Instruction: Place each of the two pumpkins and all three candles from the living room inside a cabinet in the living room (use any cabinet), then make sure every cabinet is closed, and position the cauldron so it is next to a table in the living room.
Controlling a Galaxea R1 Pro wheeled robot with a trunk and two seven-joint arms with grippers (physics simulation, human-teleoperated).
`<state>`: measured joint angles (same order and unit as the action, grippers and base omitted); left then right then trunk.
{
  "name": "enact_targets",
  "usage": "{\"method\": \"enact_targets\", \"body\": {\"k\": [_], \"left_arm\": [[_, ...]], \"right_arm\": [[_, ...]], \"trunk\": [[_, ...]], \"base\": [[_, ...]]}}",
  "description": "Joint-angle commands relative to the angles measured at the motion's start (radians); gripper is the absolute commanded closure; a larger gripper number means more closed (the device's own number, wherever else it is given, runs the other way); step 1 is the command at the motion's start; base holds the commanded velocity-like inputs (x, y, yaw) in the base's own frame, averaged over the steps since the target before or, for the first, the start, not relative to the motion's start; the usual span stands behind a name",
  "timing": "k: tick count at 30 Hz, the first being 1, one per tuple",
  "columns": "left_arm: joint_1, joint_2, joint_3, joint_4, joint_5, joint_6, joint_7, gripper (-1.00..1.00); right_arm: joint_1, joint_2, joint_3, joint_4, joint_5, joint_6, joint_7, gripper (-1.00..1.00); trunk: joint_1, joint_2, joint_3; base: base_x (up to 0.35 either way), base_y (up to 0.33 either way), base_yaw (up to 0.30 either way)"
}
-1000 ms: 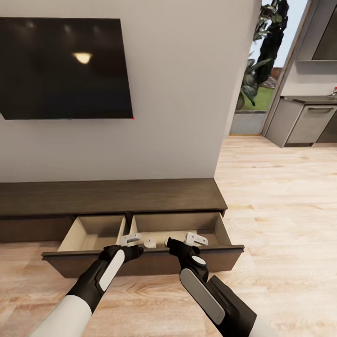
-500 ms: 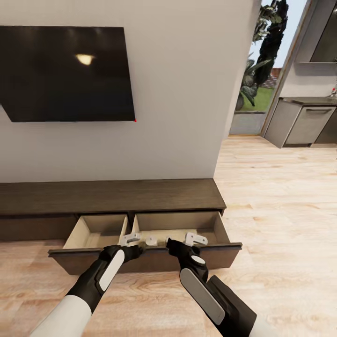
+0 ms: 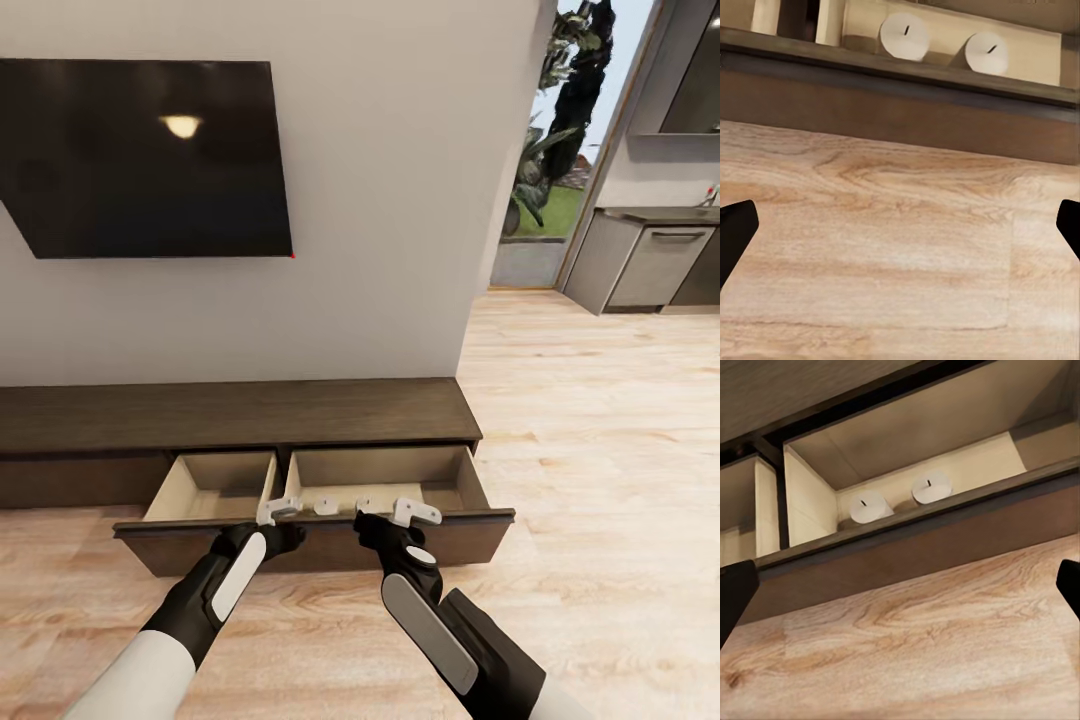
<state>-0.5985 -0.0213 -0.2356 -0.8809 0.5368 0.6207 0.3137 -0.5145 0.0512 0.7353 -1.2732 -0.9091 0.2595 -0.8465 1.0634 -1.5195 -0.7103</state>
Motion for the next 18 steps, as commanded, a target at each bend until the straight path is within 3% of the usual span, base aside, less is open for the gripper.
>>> {"method": "enact_targets", "body": {"k": [1,6,9,11,14,18], "left_arm": [[0.000,0.001,-0.002,-0.006,0.011,0.002,0.010,-1.00],[0.000,0.006,0.002,-0.014,0.009,0.002,0.010,-1.00],[0.000,0.026,0.036,-0.015,0.010,0.003,0.009,-1.00],[0.000,0.053,0.096,-0.015,0.013,0.016,0.009,-1.00],[0.000,0.079,0.187,-0.014,0.013,0.097,0.001,-1.00],[0.000,0.089,0.268,-0.011,0.010,0.135,-0.002,-1.00]], "right_arm": [[-0.001,0.000,0.001,0.000,-0.003,0.006,-0.006,-1.00],[-0.001,0.000,0.001,0.002,-0.002,0.006,-0.006,-1.00],[-0.001,-0.001,0.000,0.003,-0.003,0.006,-0.006,-1.00],[-0.001,-0.001,0.000,0.003,-0.003,0.007,-0.006,-1.00],[-0.001,-0.001,0.000,0.006,-0.005,0.007,-0.006,-1.00],[-0.001,0.000,0.001,0.009,-0.006,0.007,-0.006,-1.00]], "trunk": [[0.000,-0.001,-0.001],[0.000,-0.001,-0.001],[0.000,-0.001,-0.001],[0.000,-0.001,-0.001],[0.000,-0.001,-0.001],[0.000,-0.001,-0.001]], "base": [[-0.002,0.000,0.000],[0.000,0.000,0.000],[0.000,0.000,0.000],[0.000,0.000,0.000],[0.000,0.000,0.000],[-0.021,0.022,0.091]]}}
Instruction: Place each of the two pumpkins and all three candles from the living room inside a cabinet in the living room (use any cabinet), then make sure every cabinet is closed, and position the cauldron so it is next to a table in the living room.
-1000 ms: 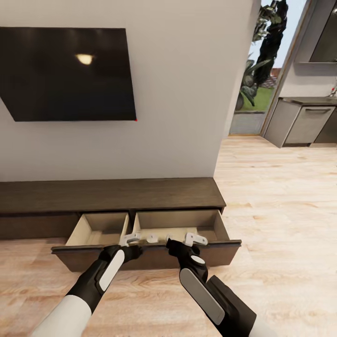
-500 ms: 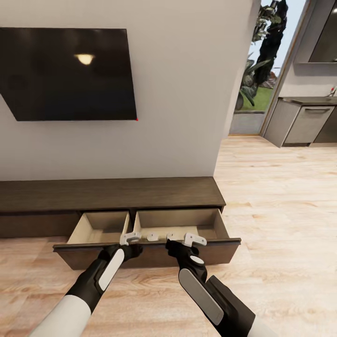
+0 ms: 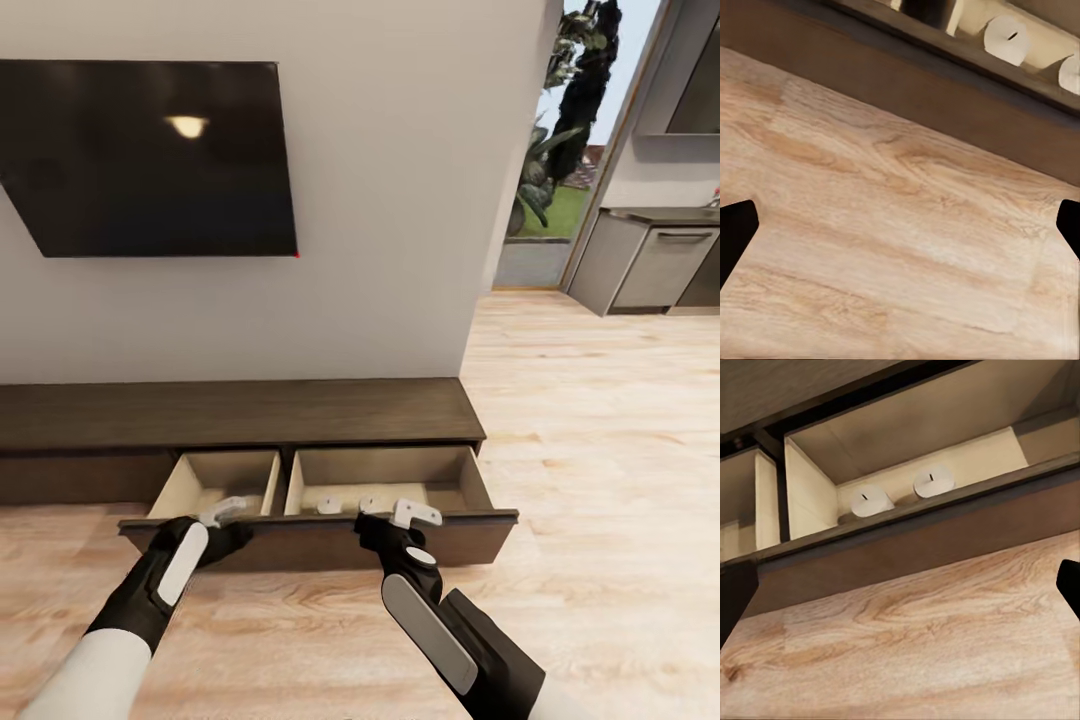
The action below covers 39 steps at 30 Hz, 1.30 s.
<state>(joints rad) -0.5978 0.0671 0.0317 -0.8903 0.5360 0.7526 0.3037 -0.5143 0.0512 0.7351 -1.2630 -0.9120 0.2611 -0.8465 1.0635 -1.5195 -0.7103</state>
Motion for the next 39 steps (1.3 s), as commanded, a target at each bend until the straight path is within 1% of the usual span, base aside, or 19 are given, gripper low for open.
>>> {"method": "enact_targets", "body": {"k": [1,3,6,7,9,10,11,12,13,15,16,17,19,22,26,32,34,35,39], "left_arm": [[0.000,0.001,0.007,0.000,0.011,0.005,0.008,-1.00],[0.001,0.003,0.025,0.004,0.010,0.008,0.008,-1.00],[0.004,0.015,0.033,0.008,0.009,0.008,0.007,-1.00],[0.004,0.026,0.035,0.008,0.009,0.008,0.006,-1.00],[0.012,0.061,0.041,0.010,0.011,0.006,0.004,-1.00],[0.029,0.087,0.047,0.011,0.016,0.004,-0.007,-1.00],[0.043,0.099,0.051,0.012,0.025,0.003,-0.025,-1.00],[0.050,0.104,0.054,0.012,0.029,0.003,-0.037,-1.00],[0.064,0.111,0.059,0.016,0.037,0.001,-0.063,-1.00],[0.089,0.119,0.077,0.029,0.047,-0.001,-0.109,-1.00],[0.099,0.122,0.095,0.034,0.048,-0.002,-0.126,-1.00],[0.105,0.123,0.106,0.037,0.048,-0.003,-0.131,-1.00],[0.117,0.124,0.125,0.053,0.047,-0.005,-0.140,-1.00],[0.121,0.124,0.130,0.074,0.046,-0.019,-0.143,-1.00],[0.122,0.124,0.132,0.120,0.043,-0.053,-0.146,-1.00],[0.122,0.122,0.130,0.145,0.042,-0.078,-0.147,-1.00],[0.122,0.122,0.130,0.146,0.041,-0.079,-0.147,-1.00],[0.122,0.122,0.130,0.147,0.041,-0.080,-0.147,-1.00],[0.122,0.121,0.130,0.148,0.041,-0.081,-0.147,-1.00]], "right_arm": [[-0.001,0.000,0.001,0.000,-0.003,0.006,-0.006,-1.00],[-0.001,0.001,0.002,0.002,-0.004,0.007,-0.006,-1.00],[-0.001,0.000,0.004,0.002,-0.004,0.008,-0.011,-1.00],[-0.001,0.000,0.006,0.004,-0.004,0.010,-0.019,-1.00],[-0.001,-0.002,0.008,0.011,-0.005,0.010,-0.045,-1.00],[-0.001,-0.004,0.010,0.022,-0.006,0.009,-0.056,-1.00],[0.000,-0.004,0.013,0.028,-0.006,0.009,-0.060,-1.00],[0.001,-0.004,0.016,0.031,-0.007,0.007,-0.062,-1.00],[0.008,-0.004,0.026,0.035,-0.007,0.006,-0.063,-1.00],[0.040,-0.006,0.069,0.040,-0.007,0.003,-0.062,-1.00],[0.058,-0.007,0.100,0.041,-0.007,0.000,-0.060,-1.00],[0.065,-0.007,0.119,0.044,-0.007,-0.003,-0.059,-1.00],[0.075,-0.006,0.164,0.085,-0.006,-0.016,-0.054,-1.00],[0.078,-0.003,0.196,0.132,-0.006,-0.059,-0.052,-1.00],[0.079,-0.002,0.218,0.162,-0.008,-0.090,-0.051,-1.00],[0.079,-0.001,0.227,0.206,-0.005,-0.096,-0.051,-1.00],[0.079,-0.001,0.238,0.209,-0.005,-0.098,-0.050,-1.00],[0.079,-0.001,0.250,0.210,-0.005,-0.103,-0.051,-1.00],[0.079,-0.001,0.289,0.213,-0.006,-0.145,-0.051,-1.00]], "trunk": [[0.000,-0.001,-0.001],[0.000,-0.001,-0.001],[0.000,-0.001,-0.001],[0.000,-0.001,-0.001],[0.000,-0.001,-0.001],[0.000,-0.001,-0.001],[0.000,-0.001,-0.001],[0.000,-0.001,-0.001],[0.000,-0.001,-0.001],[0.000,-0.001,-0.001],[0.000,-0.001,-0.002],[0.000,-0.001,-0.002],[0.000,-0.001,-0.003],[0.000,-0.001,-0.005],[0.000,-0.001,-0.008],[0.000,-0.001,-0.012],[0.000,-0.001,-0.013],[0.000,-0.001,-0.014],[0.000,-0.001,-0.017]], "base": [[-0.093,0.092,0.200],[-0.155,0.164,0.235],[-0.124,0.193,0.260],[-0.059,0.110,0.267],[-0.031,0.058,0.270],[-0.012,0.023,0.272],[-0.026,0.035,0.272],[-0.043,0.050,0.272],[-0.074,0.082,0.273],[-0.138,0.136,0.273],[-0.193,0.179,0.273],[-0.206,0.190,0.272],[-0.191,0.201,0.271],[-0.128,0.206,0.270],[-0.037,0.179,0.270],[-0.005,0.041,0.268],[-0.001,0.006,0.253],[0.000,0.003,0.246],[0.000,0.001,0.239]]}}
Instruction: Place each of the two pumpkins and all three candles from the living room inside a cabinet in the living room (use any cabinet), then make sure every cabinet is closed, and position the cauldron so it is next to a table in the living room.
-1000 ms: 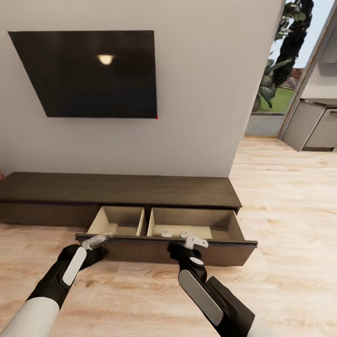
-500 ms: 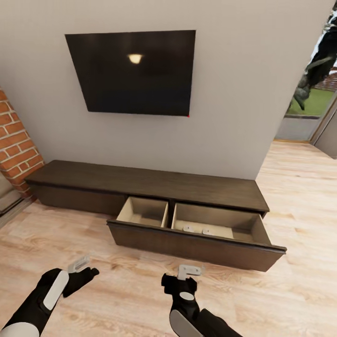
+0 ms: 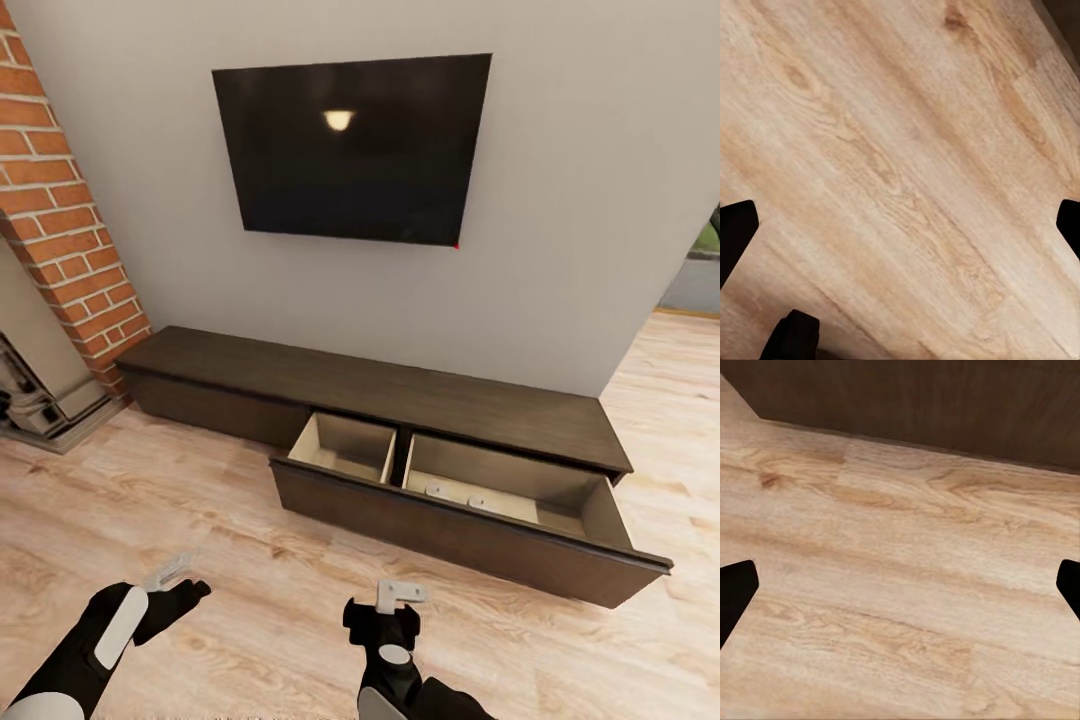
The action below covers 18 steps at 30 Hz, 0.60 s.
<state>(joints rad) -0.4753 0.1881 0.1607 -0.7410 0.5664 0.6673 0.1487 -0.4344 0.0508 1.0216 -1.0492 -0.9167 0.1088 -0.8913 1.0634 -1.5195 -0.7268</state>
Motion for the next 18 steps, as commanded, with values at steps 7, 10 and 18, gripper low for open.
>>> {"method": "enact_targets", "body": {"k": [7,10,18], "left_arm": [[0.000,0.000,0.000,-0.001,0.010,0.005,0.008,-1.00],[0.000,0.000,0.000,-0.001,0.011,0.005,0.008,-1.00],[0.000,-0.001,0.001,0.009,0.011,0.005,0.008,-1.00]], "right_arm": [[-0.001,-0.001,0.012,0.001,-0.003,-0.005,-0.008,-1.00],[-0.001,0.000,0.012,0.003,-0.004,-0.001,-0.008,-1.00],[-0.001,0.000,0.012,0.005,-0.005,-0.002,-0.008,-1.00]], "trunk": [[0.000,-0.001,-0.008],[0.000,-0.001,-0.010],[0.000,-0.001,-0.016]], "base": [[0.000,0.000,0.235],[0.000,0.000,0.238],[-0.047,0.000,0.246]]}}
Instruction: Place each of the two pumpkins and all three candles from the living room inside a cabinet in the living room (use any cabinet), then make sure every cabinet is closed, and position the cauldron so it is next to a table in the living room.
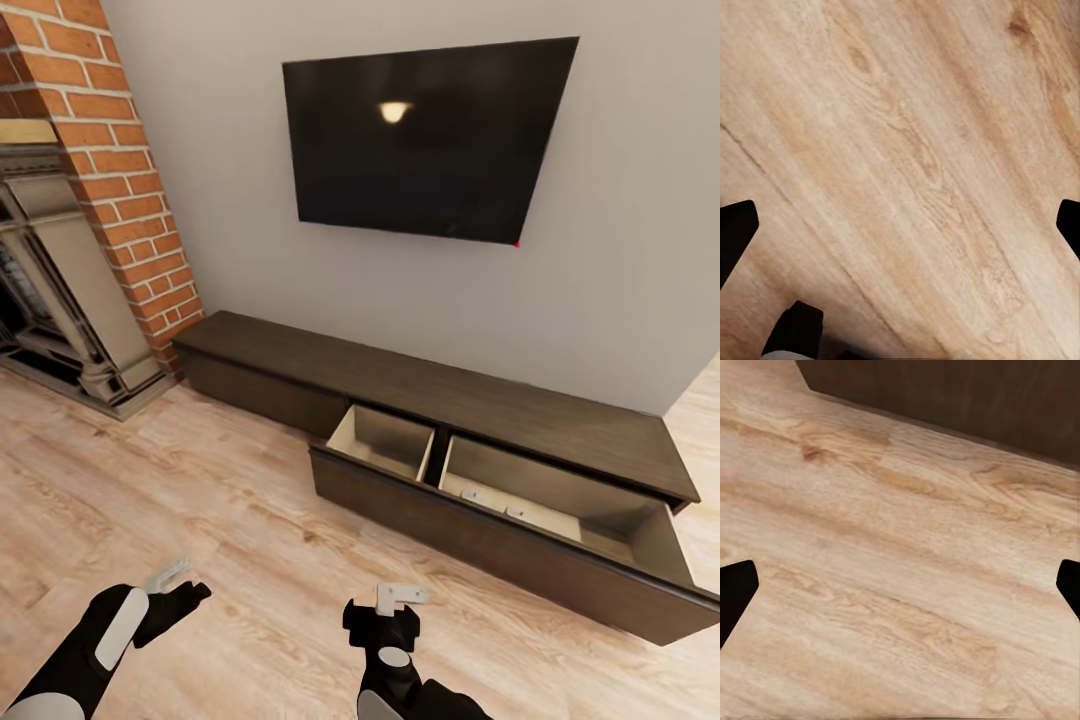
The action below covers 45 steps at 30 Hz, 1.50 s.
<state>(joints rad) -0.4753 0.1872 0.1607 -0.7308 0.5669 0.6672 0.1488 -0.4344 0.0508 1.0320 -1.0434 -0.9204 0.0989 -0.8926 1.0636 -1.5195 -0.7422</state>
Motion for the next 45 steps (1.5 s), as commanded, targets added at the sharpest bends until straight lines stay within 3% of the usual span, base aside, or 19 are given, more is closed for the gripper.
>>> {"method": "enact_targets", "body": {"k": [1,16,35,45], "left_arm": [[0.000,0.000,0.001,-0.001,0.010,0.005,0.008,-1.00],[0.000,-0.002,0.000,0.001,0.009,0.005,0.008,-1.00],[0.000,-0.006,-0.001,0.001,0.008,0.005,0.008,-1.00],[0.000,-0.005,-0.001,0.001,0.010,0.005,0.008,-1.00]], "right_arm": [[-0.001,0.000,0.002,-0.001,-0.002,0.008,-0.006,-1.00],[-0.001,0.000,0.003,-0.001,-0.002,0.008,-0.006,-1.00],[-0.001,0.000,0.003,0.050,0.000,0.007,-0.005,-1.00],[-0.001,0.000,0.004,0.054,0.000,0.006,-0.005,-1.00]], "trunk": [[0.000,-0.001,-0.002],[0.000,-0.001,-0.012],[0.000,-0.001,-0.024],[0.000,-0.001,-0.030]], "base": [[-0.115,0.000,0.250],[-0.124,-0.009,0.250],[-0.191,-0.154,0.252],[-0.040,-0.023,0.260]]}}
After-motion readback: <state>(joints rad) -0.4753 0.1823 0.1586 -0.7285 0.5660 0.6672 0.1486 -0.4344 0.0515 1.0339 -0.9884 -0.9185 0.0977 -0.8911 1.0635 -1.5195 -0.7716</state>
